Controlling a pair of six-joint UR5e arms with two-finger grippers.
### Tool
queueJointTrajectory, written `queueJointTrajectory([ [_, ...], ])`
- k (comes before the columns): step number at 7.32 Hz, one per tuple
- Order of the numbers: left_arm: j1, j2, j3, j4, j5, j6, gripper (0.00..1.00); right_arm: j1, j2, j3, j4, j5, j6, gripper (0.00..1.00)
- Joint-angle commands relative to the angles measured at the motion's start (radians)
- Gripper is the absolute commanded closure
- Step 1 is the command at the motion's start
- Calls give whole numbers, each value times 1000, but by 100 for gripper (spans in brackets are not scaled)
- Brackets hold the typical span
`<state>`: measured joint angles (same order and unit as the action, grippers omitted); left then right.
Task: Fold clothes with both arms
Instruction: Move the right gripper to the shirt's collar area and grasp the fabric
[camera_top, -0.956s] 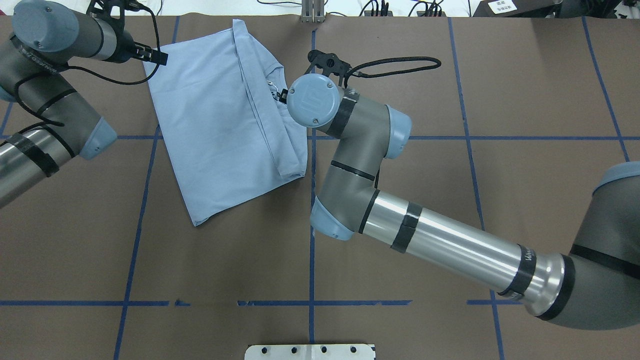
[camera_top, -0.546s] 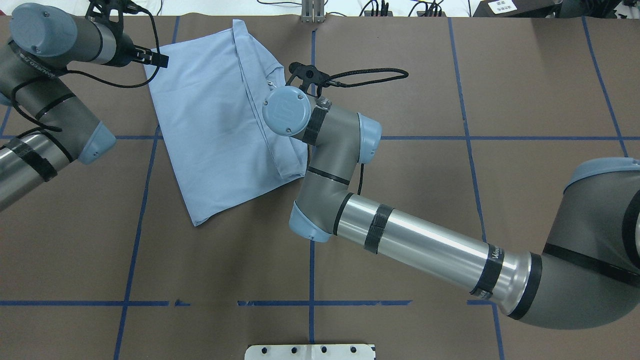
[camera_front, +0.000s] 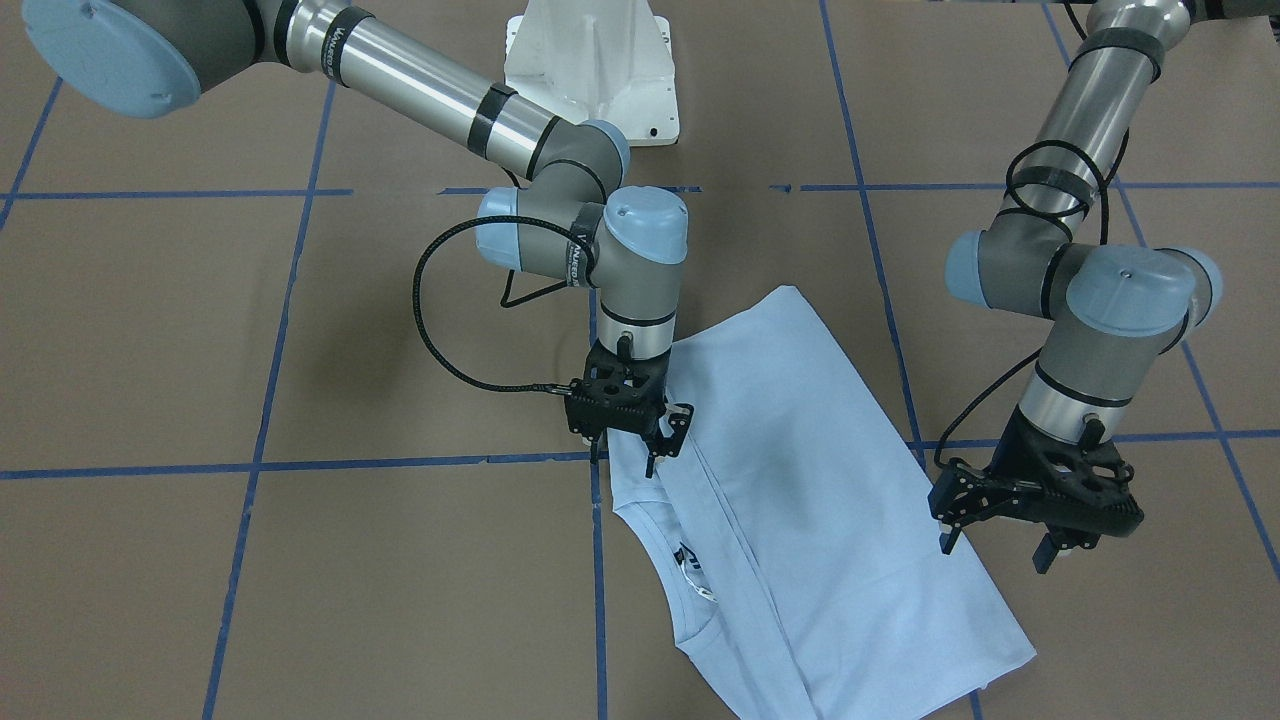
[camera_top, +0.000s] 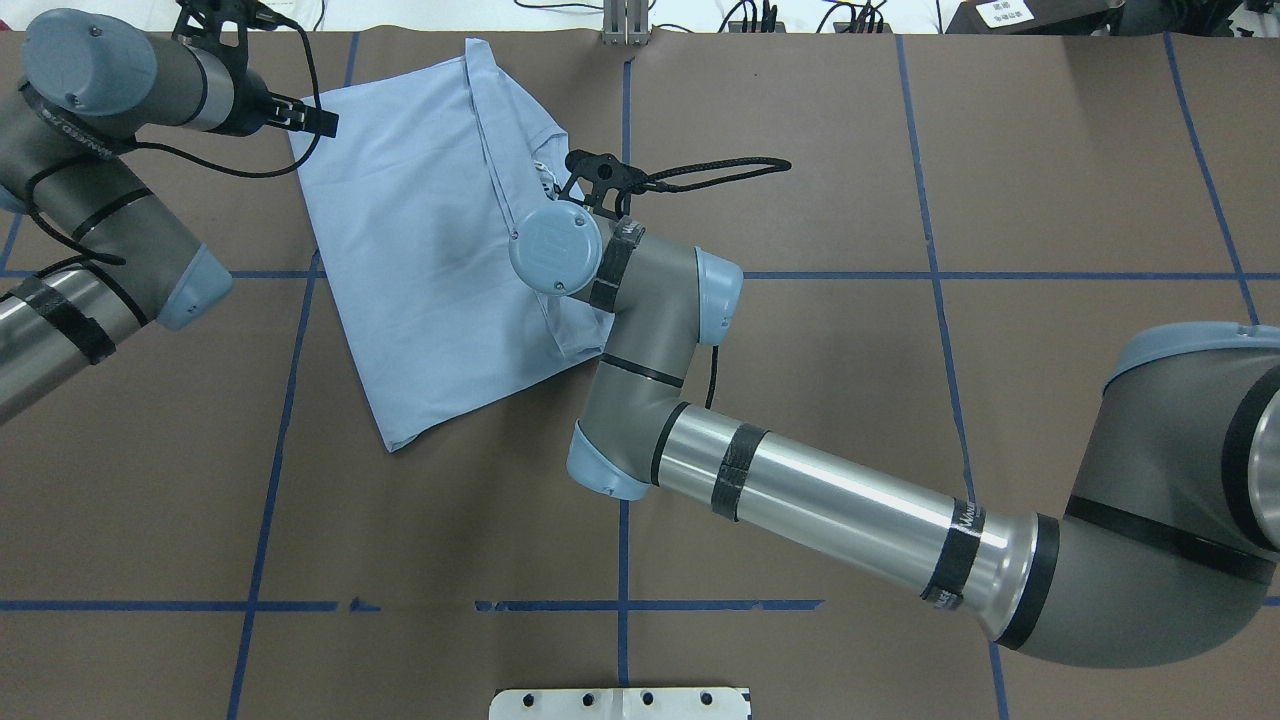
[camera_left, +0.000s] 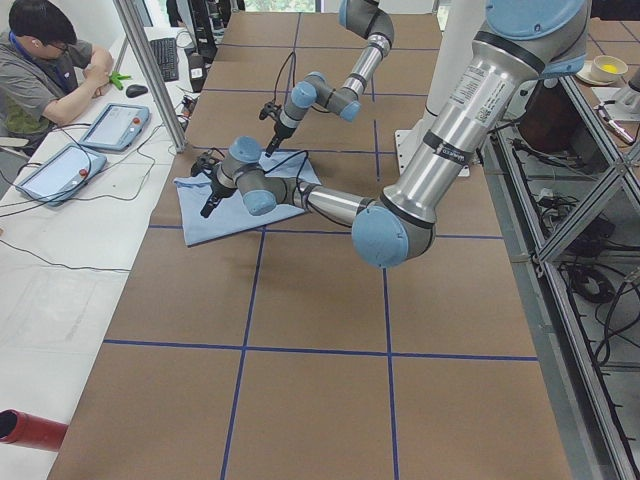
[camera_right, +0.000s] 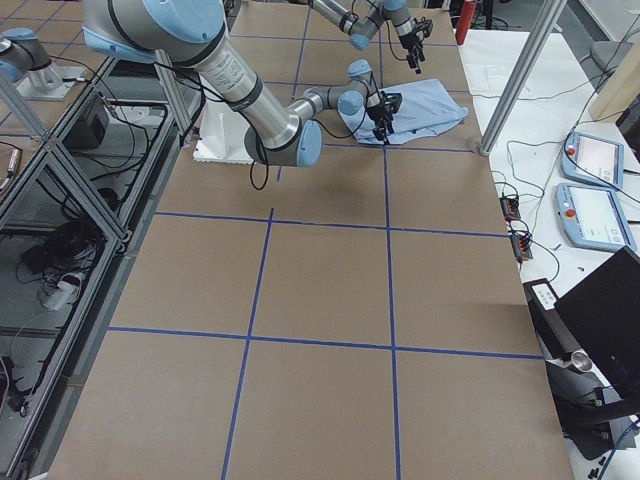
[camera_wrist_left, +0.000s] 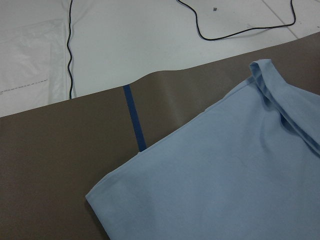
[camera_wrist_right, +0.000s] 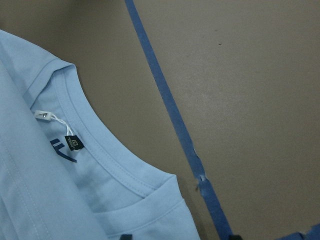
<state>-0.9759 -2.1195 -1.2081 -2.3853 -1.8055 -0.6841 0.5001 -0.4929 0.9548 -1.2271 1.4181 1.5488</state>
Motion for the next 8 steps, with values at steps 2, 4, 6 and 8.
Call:
queueJointTrajectory([
  [2,0,1,1,0,0,0,0,-14,0,-4,-2,-13,-3,34],
  [4,0,9,-1,-2,0,0,0,-18,0,-5,-2,-18,-3,38],
  [6,0,13,-1,-2,0,0,0,-17,2,-5,0,-16,-1,81],
  [8,0,15,-1,-9,0,0,0,-17,2,-2,-2,-16,-1,100],
])
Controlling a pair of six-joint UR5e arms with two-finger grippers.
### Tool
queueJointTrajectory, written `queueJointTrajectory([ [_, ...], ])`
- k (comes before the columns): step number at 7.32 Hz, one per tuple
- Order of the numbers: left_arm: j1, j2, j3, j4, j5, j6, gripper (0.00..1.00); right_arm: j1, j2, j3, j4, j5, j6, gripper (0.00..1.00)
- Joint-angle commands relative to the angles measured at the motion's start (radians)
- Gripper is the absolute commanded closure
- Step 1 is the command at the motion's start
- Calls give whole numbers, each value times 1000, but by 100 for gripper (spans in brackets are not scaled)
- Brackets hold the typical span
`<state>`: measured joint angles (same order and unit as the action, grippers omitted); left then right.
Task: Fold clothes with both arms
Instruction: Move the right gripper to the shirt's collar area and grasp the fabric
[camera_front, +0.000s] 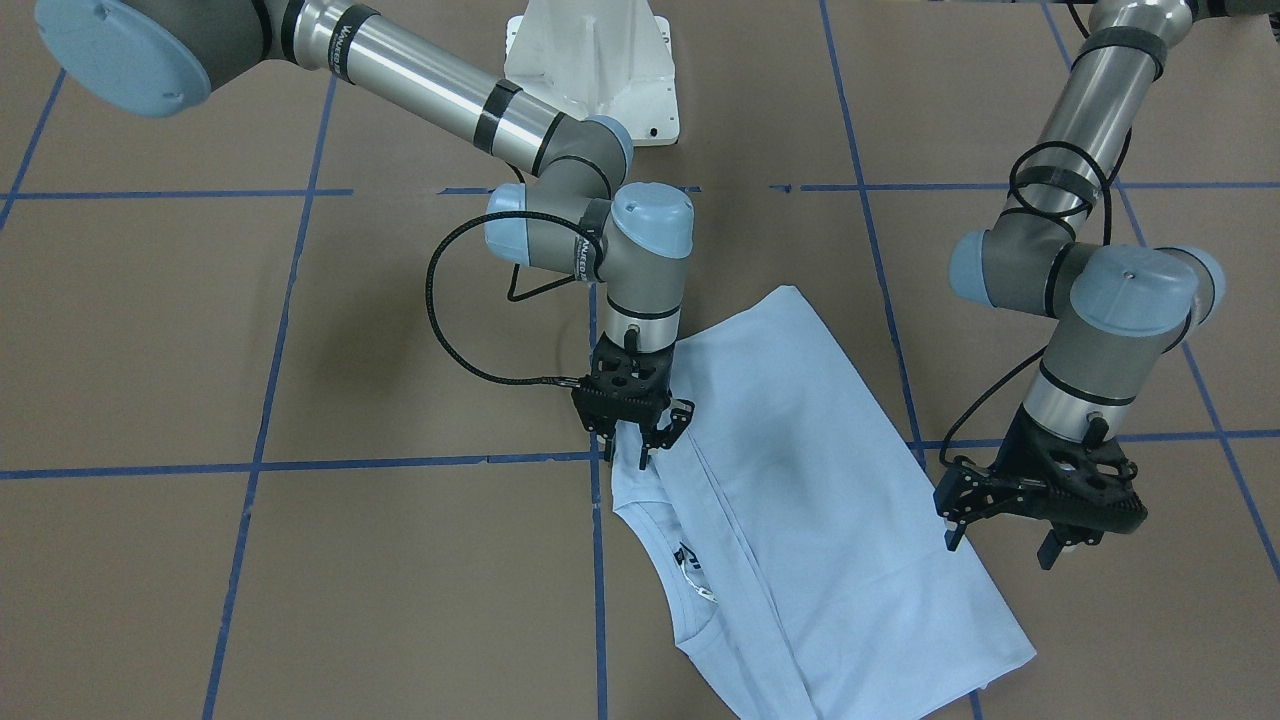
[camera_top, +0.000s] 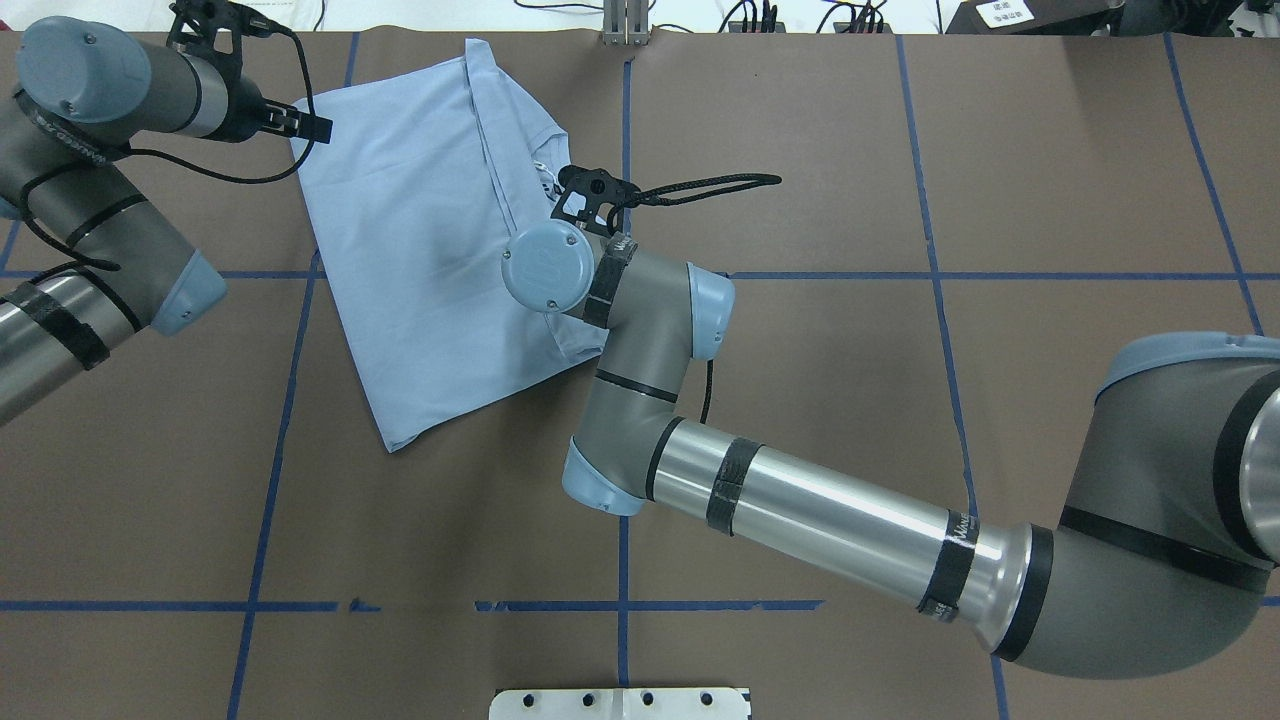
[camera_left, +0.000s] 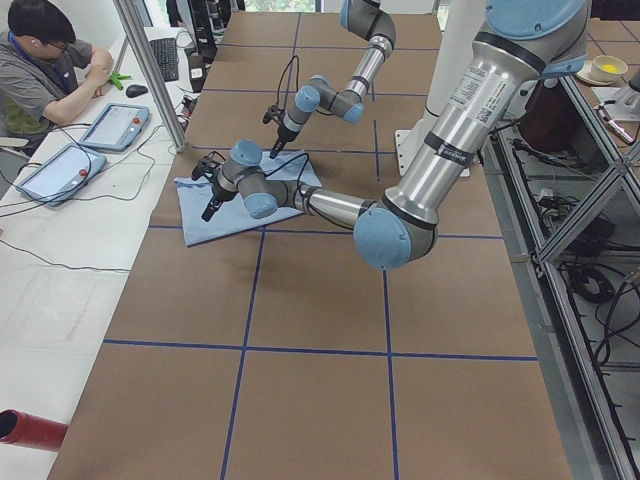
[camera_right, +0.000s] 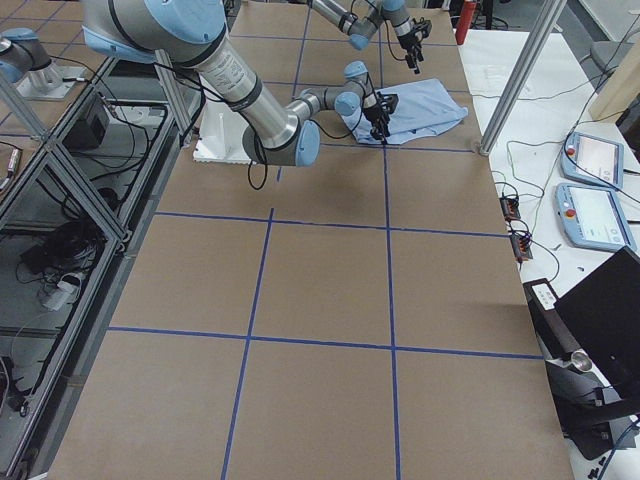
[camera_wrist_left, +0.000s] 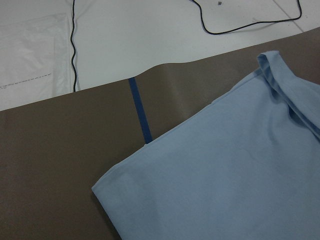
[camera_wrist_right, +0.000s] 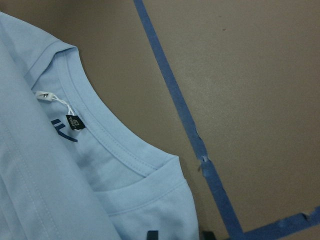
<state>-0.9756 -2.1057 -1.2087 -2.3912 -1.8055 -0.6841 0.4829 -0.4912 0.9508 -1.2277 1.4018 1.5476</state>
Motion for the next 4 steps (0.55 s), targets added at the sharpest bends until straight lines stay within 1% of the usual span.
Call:
queueJointTrajectory([
  [1,0,3,0,-3,0,0,0,0,0,9,-1,0,0,100],
  [2,2,1,0,-3,0,0,0,0,-4,34,-6,3,3,100],
  [3,2,3,0,-3,0,0,0,-1,-51,116,-28,6,3,100],
  [4,2,1,0,-3,0,0,0,-4,-129,234,-62,8,3,100],
])
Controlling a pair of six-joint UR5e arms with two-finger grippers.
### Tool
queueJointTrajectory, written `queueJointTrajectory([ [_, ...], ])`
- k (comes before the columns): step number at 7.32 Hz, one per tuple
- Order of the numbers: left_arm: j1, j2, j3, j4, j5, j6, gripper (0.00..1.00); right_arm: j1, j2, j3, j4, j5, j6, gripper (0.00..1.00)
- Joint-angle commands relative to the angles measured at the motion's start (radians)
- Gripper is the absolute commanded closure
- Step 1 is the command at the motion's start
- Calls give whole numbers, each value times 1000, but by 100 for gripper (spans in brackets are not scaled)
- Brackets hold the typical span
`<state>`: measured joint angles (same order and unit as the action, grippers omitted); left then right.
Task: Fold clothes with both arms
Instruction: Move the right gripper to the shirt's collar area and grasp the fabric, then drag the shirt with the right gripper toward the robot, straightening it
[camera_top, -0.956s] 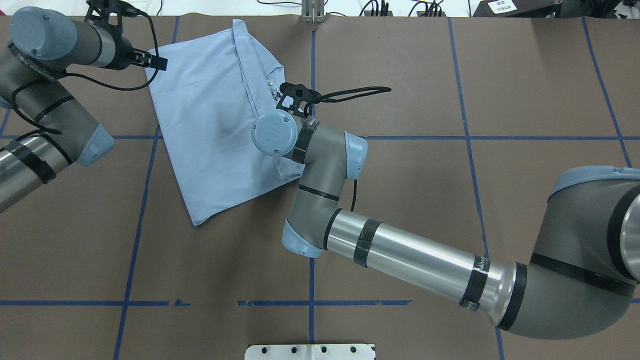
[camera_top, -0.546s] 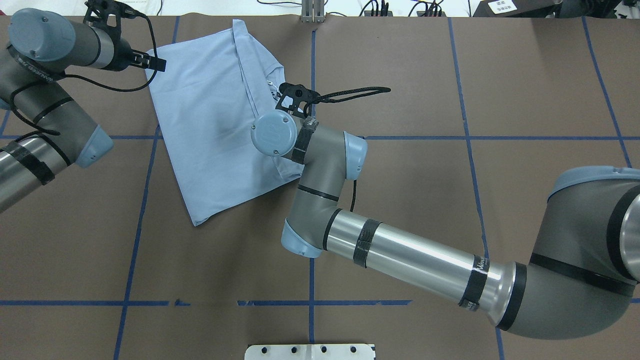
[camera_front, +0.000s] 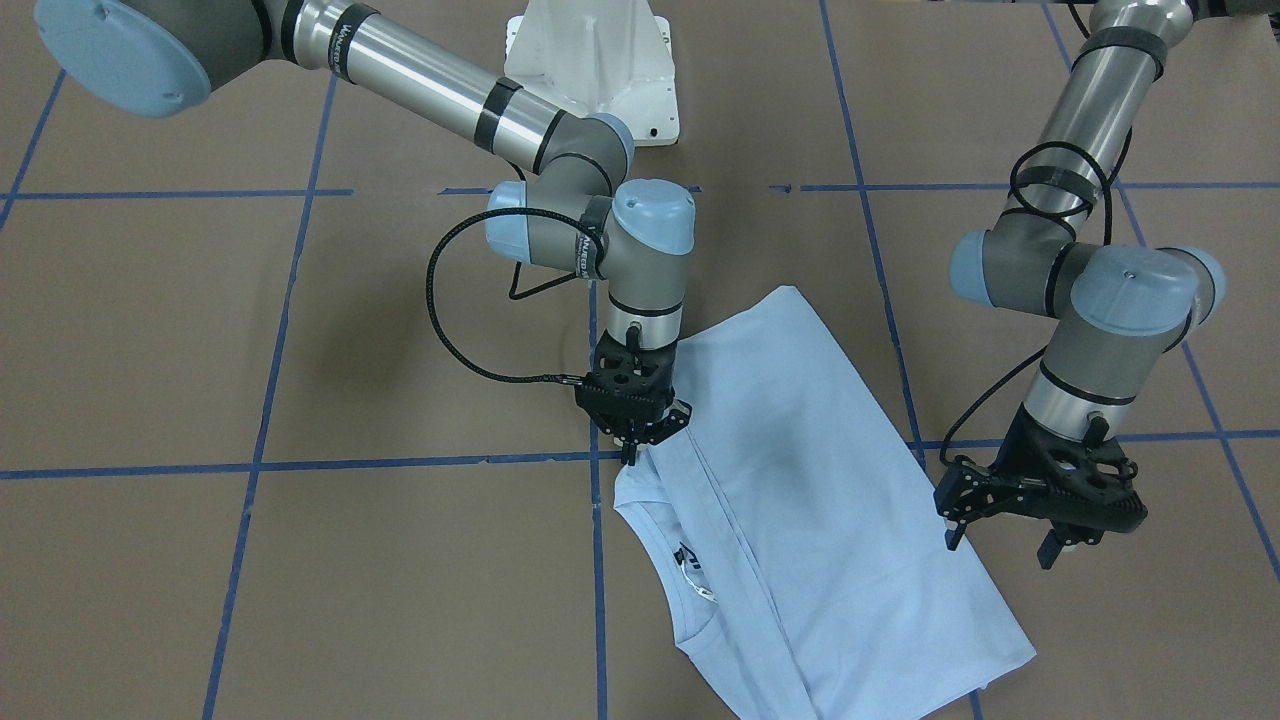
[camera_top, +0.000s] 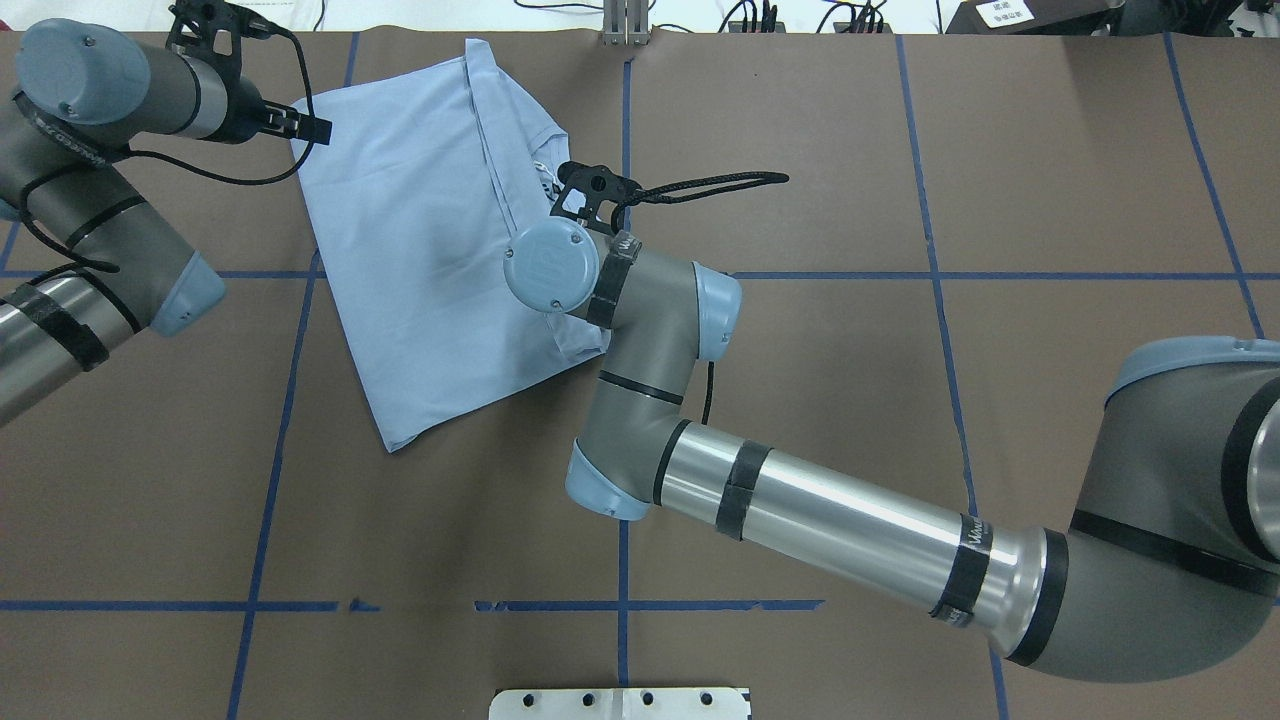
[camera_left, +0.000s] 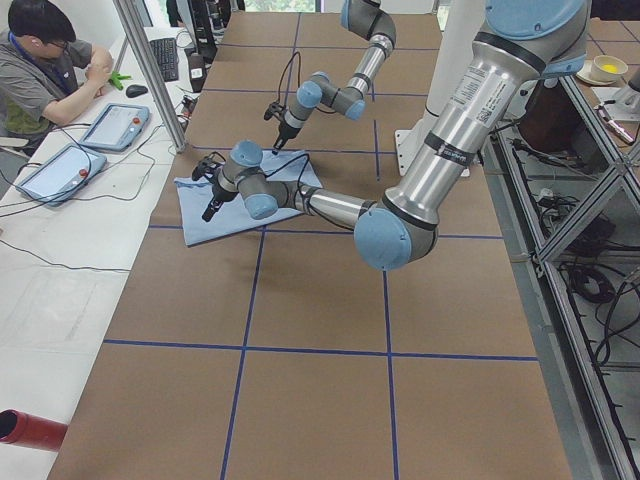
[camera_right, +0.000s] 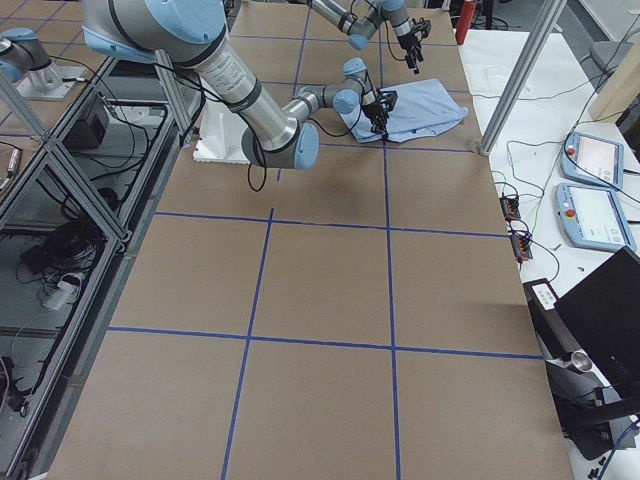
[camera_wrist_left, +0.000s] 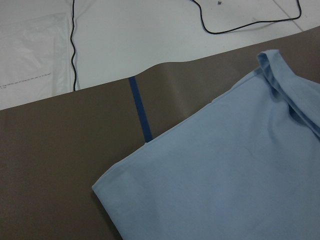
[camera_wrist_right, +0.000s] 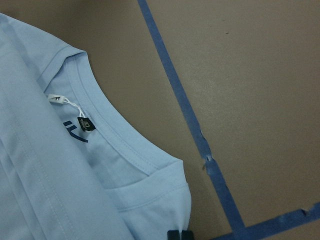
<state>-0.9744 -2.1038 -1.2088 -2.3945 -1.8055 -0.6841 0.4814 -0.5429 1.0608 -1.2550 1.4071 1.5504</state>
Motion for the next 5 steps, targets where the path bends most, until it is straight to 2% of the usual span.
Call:
queueJointTrajectory([
  [1,0,-1,0,0,0,0,0,-16,-151,239,-71,3,0,100],
  [3,0,-1,-2,0,0,0,0,-91,-344,495,-116,-28,7,100],
  [5,2,-1,-2,-2,0,0,0,-206,-579,760,-124,-127,13,100],
])
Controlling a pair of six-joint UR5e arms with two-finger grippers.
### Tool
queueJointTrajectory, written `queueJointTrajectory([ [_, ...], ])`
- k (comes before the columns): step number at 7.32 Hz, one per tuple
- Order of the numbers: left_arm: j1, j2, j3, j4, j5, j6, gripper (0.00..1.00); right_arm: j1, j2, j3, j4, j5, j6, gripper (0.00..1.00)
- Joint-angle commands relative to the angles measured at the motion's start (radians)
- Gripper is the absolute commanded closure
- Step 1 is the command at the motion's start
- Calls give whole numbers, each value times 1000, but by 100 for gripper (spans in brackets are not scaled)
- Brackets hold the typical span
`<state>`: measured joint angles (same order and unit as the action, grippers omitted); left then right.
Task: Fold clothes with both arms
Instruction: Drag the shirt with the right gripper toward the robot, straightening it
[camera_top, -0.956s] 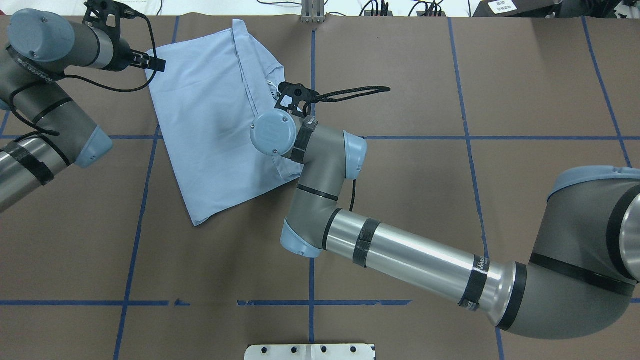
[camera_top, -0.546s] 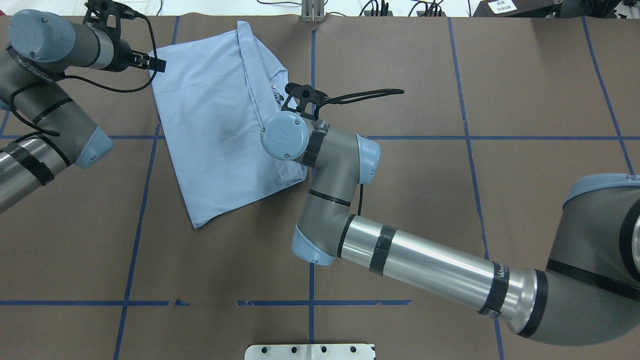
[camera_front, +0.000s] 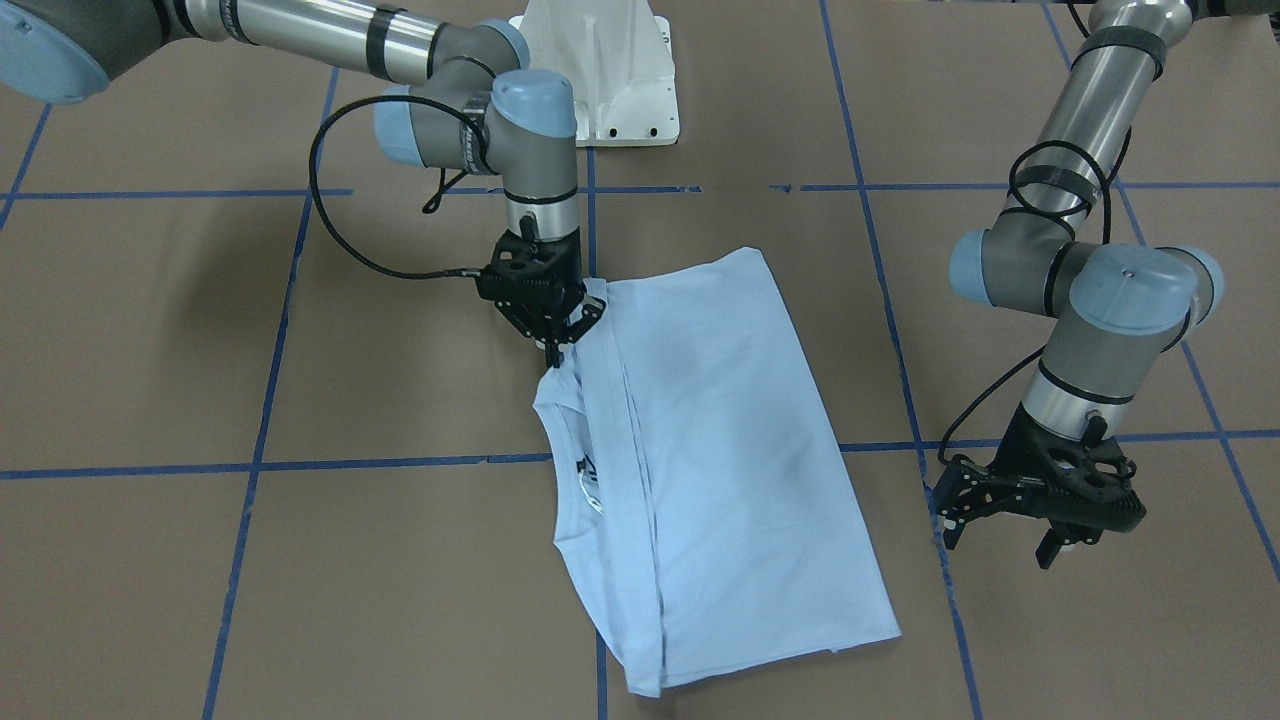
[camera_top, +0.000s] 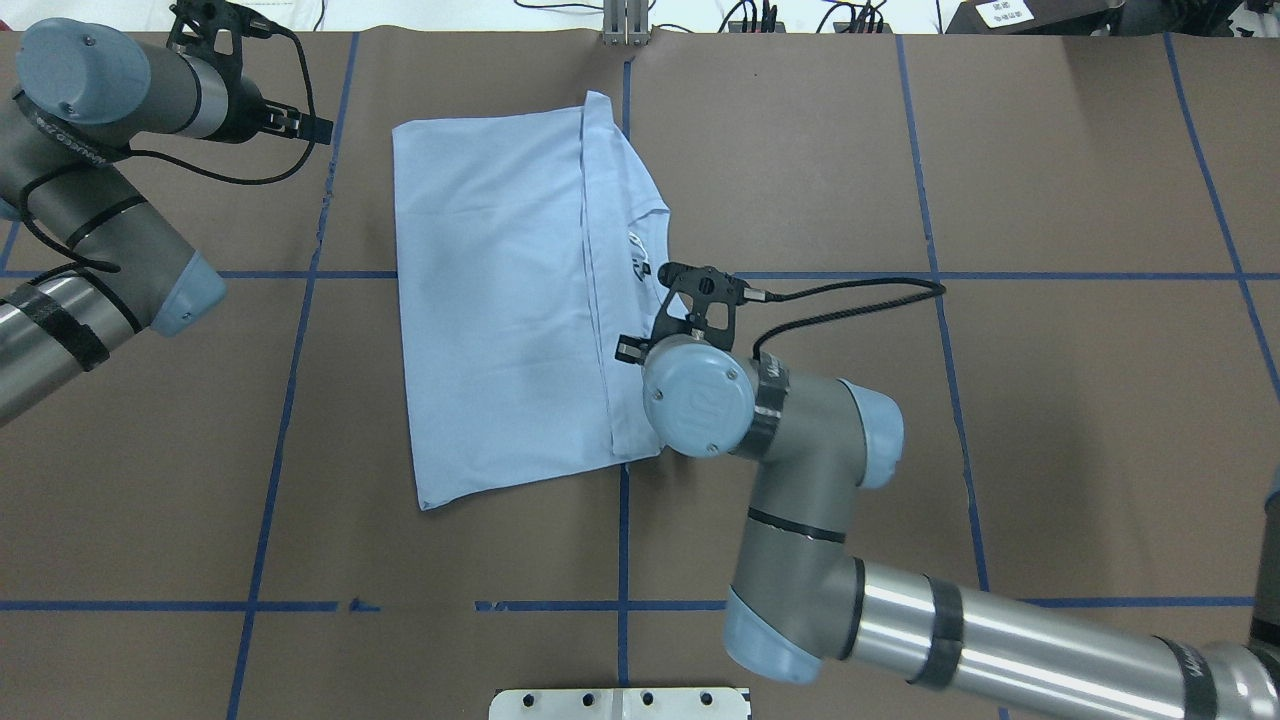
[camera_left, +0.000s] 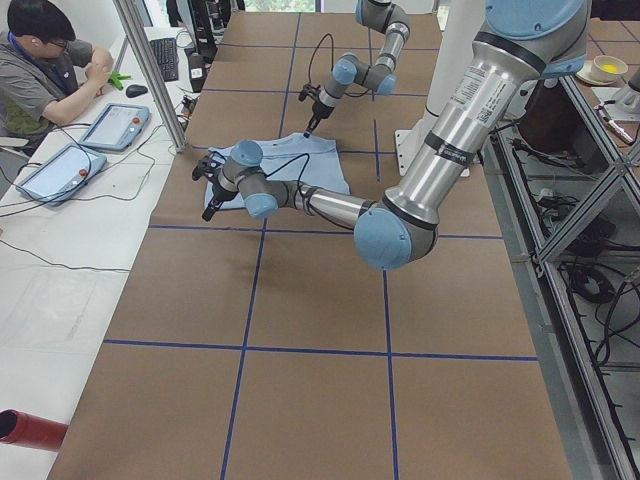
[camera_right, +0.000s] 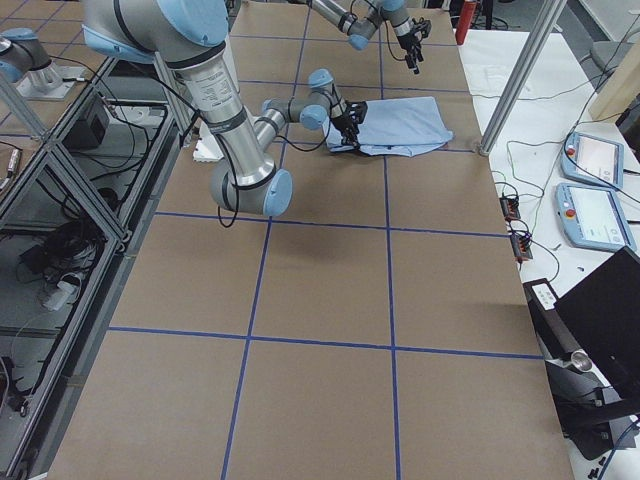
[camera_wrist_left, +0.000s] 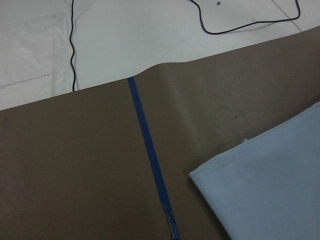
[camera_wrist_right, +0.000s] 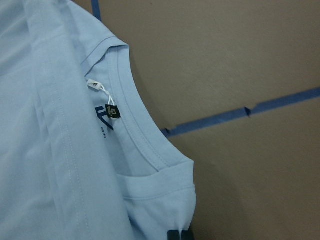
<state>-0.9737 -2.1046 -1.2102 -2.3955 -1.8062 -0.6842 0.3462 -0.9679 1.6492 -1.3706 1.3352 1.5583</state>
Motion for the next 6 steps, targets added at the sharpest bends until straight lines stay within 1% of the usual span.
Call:
queueJointTrajectory([
  [1,1,0,0,-1,-1,-2,0,-120,-258,270,-10,-85,9,100],
  [2,1,-2,-2,-1,-1,-2,0,-150,-328,318,-9,-108,20,100],
  [4,3,-2,-2,-1,-1,-3,0,-150,-363,320,-8,-114,19,100],
  [5,3,-2,-2,-1,-1,-5,0,-151,-358,322,-8,-111,8,56],
  [6,1,0,-2,-1,-1,-5,0,-156,-341,323,-8,-107,6,1],
])
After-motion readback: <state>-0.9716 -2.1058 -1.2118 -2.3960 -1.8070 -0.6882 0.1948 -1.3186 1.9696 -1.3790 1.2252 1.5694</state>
